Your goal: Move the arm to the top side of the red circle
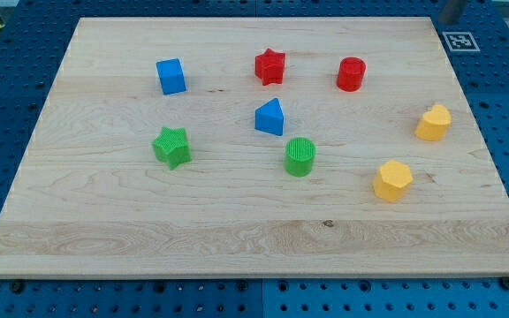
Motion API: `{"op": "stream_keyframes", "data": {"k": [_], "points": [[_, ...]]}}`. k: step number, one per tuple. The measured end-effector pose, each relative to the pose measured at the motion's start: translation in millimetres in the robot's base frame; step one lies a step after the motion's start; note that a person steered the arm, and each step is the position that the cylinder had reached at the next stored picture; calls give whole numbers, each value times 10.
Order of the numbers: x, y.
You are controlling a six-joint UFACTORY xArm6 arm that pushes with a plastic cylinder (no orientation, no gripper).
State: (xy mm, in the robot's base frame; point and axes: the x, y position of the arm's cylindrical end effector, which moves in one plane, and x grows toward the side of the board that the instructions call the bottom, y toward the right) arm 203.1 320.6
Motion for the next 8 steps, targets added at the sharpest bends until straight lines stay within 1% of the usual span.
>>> {"op": "stream_keyframes", "data": {"k": [1,5,6,7,8], "points": [[111,-363],[43,-424],[45,-528],[107,-1060],[109,-1168]]}}
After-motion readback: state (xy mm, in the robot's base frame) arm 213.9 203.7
